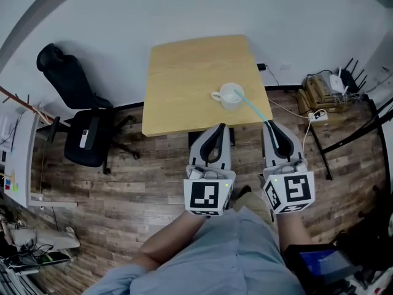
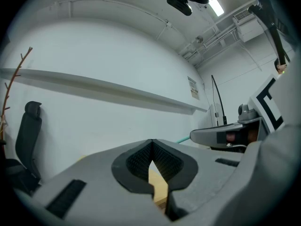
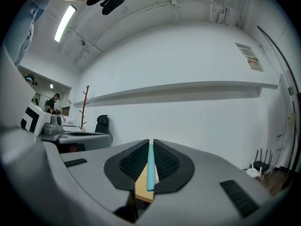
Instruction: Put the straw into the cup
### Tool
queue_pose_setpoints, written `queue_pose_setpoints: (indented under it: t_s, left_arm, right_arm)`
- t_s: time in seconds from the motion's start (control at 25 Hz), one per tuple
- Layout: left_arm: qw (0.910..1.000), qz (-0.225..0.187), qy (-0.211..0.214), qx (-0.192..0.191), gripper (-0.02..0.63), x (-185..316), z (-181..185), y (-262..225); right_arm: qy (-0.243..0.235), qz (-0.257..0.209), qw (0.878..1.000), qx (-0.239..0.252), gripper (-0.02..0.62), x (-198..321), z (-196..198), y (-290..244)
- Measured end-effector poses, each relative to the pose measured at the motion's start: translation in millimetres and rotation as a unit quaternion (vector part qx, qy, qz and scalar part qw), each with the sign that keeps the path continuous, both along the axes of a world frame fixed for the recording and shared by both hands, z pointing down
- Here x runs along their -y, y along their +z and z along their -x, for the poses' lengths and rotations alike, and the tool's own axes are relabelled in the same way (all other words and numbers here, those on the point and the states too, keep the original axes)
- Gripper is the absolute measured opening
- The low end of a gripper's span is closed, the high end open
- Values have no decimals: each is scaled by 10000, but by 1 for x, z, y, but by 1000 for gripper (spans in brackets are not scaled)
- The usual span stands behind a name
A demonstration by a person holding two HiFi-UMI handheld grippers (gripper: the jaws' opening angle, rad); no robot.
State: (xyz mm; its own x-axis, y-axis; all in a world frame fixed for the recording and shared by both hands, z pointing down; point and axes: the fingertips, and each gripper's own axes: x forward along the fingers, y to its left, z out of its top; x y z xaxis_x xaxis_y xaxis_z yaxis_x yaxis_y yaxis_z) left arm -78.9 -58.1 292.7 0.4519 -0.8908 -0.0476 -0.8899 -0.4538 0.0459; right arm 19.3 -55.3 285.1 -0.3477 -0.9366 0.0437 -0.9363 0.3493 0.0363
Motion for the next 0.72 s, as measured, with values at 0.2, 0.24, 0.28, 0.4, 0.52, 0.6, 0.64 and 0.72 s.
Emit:
queue_pose_setpoints:
  t_s: [0.2, 0.24, 0.28, 0.4, 0.52, 0.6, 0.64, 0.72]
  left_arm:
    - [9998, 174, 52, 99, -8, 15, -14, 16]
    - [9997, 189, 49, 110, -8, 20, -16, 17]
    - [9997, 197, 43, 116, -8, 25, -18, 18]
    - [9997, 190, 7, 142, -8, 43, -25, 18]
    - [9993, 285, -73, 250, -8, 62, -34, 23]
    - [9989, 327, -130, 320, -8, 74, -40, 25]
    - [9987, 332, -155, 354, -8, 81, -44, 25]
    - [9984, 314, -224, 410, -8, 94, -50, 25]
  right_arm:
    - [3, 90, 10000, 1, 25, 16, -11, 10]
    - [-10, 123, 9999, 9, 25, 21, -13, 13]
    - [-24, 160, 9999, 20, 25, 26, -15, 16]
    - [-88, 255, 9996, 75, 25, 42, -22, 23]
    - [-184, 319, 9992, 146, 25, 59, -28, 28]
    - [-270, 352, 9988, 199, 25, 71, -33, 31]
    - [-319, 363, 9986, 222, 25, 77, -36, 32]
    - [-416, 379, 9981, 251, 25, 90, -40, 34]
